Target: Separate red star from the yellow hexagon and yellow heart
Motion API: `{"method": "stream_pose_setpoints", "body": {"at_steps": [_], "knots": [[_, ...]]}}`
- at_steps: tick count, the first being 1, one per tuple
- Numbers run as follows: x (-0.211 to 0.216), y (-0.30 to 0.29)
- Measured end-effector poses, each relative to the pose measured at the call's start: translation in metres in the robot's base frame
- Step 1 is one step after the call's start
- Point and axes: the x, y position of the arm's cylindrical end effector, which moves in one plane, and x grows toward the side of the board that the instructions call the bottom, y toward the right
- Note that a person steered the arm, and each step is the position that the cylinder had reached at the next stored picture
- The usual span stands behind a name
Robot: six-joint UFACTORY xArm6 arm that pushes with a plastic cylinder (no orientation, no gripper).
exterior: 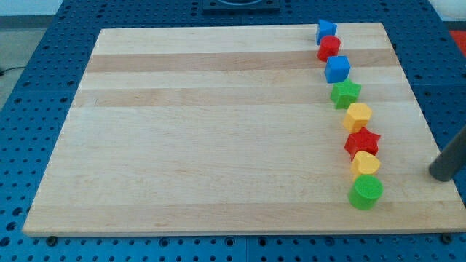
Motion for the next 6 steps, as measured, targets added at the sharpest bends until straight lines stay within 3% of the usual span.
{"method": "stream_pose_setpoints", "body": {"at_steps": [3,6], "knots": [[-0.036,-0.052],[-0.046,-0.178]]}}
